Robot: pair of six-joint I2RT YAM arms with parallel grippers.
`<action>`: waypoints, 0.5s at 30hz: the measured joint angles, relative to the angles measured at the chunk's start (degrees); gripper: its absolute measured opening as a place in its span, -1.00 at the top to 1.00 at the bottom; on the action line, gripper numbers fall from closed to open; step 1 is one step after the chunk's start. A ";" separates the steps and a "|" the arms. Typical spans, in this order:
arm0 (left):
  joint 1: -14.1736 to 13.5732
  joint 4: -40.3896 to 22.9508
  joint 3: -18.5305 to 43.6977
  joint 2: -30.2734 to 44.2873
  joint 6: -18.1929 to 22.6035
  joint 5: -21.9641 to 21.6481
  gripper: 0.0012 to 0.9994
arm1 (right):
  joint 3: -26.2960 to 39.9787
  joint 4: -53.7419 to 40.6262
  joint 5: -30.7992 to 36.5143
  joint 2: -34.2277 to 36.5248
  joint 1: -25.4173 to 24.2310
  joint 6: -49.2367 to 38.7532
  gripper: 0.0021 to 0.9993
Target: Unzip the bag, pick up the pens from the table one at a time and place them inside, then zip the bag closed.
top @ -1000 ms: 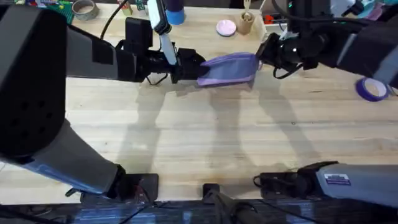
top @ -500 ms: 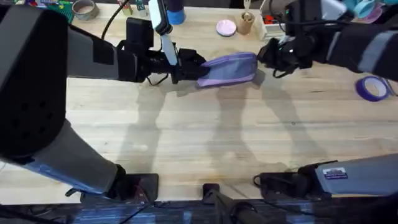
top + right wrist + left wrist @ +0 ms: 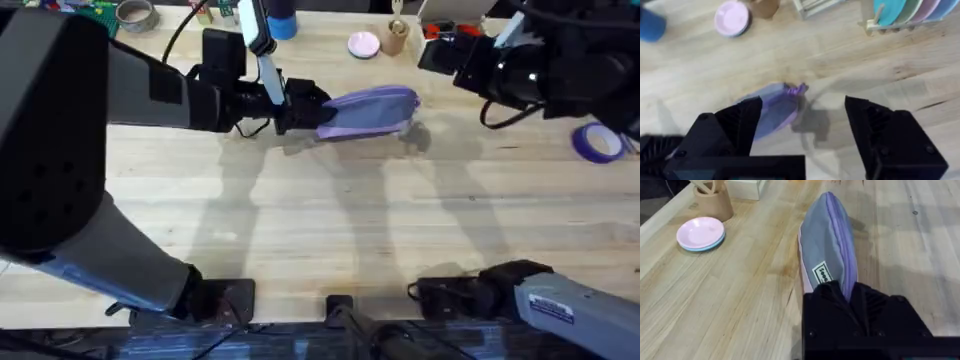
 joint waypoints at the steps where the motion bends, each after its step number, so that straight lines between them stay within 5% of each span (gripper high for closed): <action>1: 0.00 0.00 0.00 0.00 -0.01 0.00 0.91 | 0.00 -0.57 0.00 -0.77 0.39 -0.42 -0.99; 3: 0.00 0.00 0.00 0.01 0.04 0.00 0.88 | 0.00 -0.98 0.01 -1.95 0.95 -0.95 -0.99; 4: 0.01 0.03 0.00 0.00 0.01 0.03 0.70 | 0.00 -0.99 0.00 -2.33 1.16 -1.10 -0.99; 5: 0.22 0.42 0.00 0.00 -0.01 0.40 -0.24 | 0.00 -0.98 0.00 -2.84 1.50 -1.34 -0.99; 7: 0.29 0.42 0.00 0.00 -0.03 0.55 -0.81 | 0.00 -0.99 0.00 -2.84 1.54 -1.40 -0.99; 9: 0.33 0.42 0.00 0.00 -0.23 0.65 -0.97 | 0.00 -0.95 0.00 -2.84 1.54 -1.55 -0.99; 15: 0.37 1.46 0.00 0.00 -0.18 0.78 -0.99 | 0.00 -0.97 0.01 -2.84 1.54 -1.81 -0.99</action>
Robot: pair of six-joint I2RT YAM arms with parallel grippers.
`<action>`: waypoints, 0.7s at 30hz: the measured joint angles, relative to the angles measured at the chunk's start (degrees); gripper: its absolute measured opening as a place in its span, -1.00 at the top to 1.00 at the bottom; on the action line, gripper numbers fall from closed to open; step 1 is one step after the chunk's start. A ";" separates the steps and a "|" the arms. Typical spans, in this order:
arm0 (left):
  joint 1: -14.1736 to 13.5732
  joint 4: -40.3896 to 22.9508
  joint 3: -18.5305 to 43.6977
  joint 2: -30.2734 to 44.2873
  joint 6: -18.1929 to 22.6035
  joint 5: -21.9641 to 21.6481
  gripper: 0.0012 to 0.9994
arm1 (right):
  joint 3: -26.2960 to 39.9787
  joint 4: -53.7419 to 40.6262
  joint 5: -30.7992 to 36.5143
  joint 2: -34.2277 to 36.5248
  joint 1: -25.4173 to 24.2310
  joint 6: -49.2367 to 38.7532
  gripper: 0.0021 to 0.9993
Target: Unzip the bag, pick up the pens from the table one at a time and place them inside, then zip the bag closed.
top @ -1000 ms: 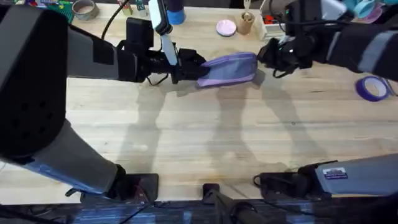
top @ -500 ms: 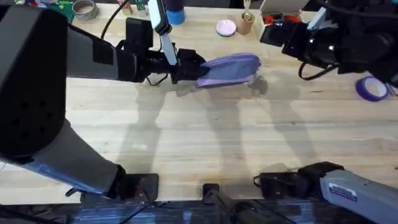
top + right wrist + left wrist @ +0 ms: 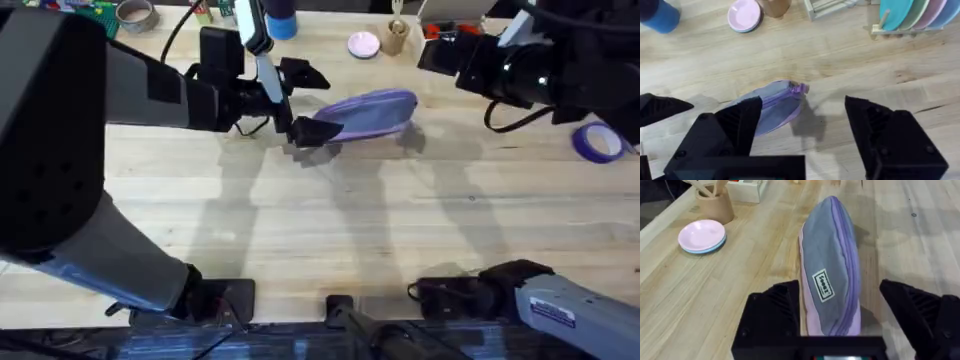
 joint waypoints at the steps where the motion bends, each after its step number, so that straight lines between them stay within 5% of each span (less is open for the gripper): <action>1: 0.08 0.46 0.00 0.00 0.00 0.18 -0.99 | 0.00 0.02 0.00 0.00 0.00 -0.22 -0.99; 9: 1.11 -3.89 -0.04 -8.33 -5.05 -5.74 -0.99 | 0.00 -1.58 -0.01 -3.34 0.04 -5.64 -0.99; 10: 2.57 -10.79 -0.01 -16.94 -7.55 -9.28 -0.99 | 0.00 -3.68 0.01 -6.76 0.04 -6.99 -0.99; 21: 4.14 -44.27 0.07 -42.17 -14.50 -27.05 -0.99 | 0.00 -8.74 0.01 -12.41 0.04 -8.29 -0.99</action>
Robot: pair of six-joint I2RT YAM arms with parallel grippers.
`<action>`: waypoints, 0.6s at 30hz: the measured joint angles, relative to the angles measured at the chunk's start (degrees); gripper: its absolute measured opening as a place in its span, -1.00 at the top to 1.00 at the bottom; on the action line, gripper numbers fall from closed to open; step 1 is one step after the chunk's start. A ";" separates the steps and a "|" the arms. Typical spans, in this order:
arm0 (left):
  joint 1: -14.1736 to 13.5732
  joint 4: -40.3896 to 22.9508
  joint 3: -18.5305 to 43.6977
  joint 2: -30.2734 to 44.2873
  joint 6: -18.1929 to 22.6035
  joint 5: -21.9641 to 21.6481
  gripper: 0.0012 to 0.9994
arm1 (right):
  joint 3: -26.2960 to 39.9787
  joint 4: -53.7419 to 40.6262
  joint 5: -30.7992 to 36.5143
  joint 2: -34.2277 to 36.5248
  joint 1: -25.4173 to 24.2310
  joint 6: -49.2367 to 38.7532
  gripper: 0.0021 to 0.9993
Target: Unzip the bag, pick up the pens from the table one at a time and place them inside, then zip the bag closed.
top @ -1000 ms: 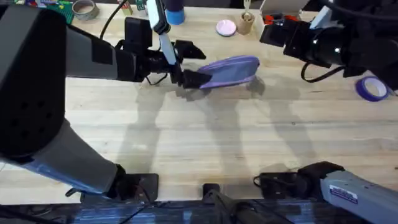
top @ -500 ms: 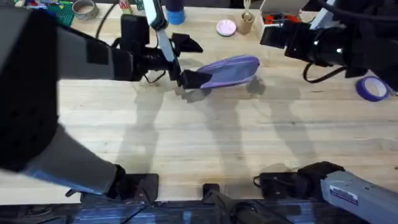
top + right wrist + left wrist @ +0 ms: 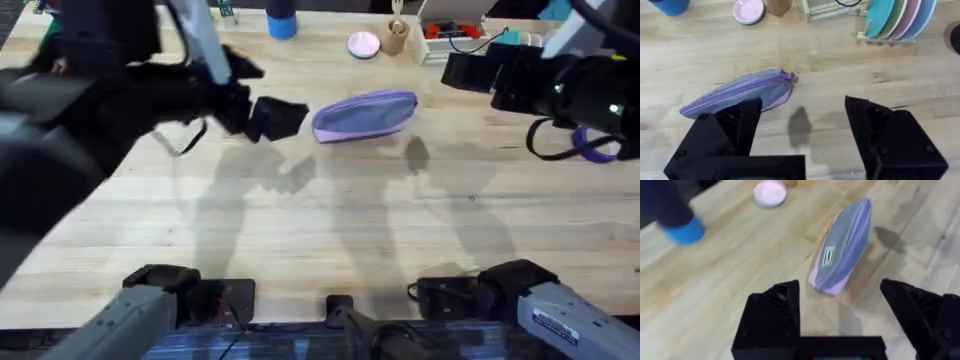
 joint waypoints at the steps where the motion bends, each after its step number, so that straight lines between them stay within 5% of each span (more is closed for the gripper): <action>1: 0.00 -3.12 0.03 -2.60 -1.39 -1.98 -0.99 | 0.00 -0.22 0.00 -0.37 0.00 0.00 -0.99; 8: 0.00 -22.46 3.11 -14.05 -7.41 -11.91 -0.99 | 0.00 -2.16 -0.01 -2.78 0.00 0.00 -0.99; 18: 0.00 -31.86 9.28 -17.45 -9.26 -15.48 -0.99 | 0.00 -4.57 -2.37 -4.20 0.00 0.00 -0.99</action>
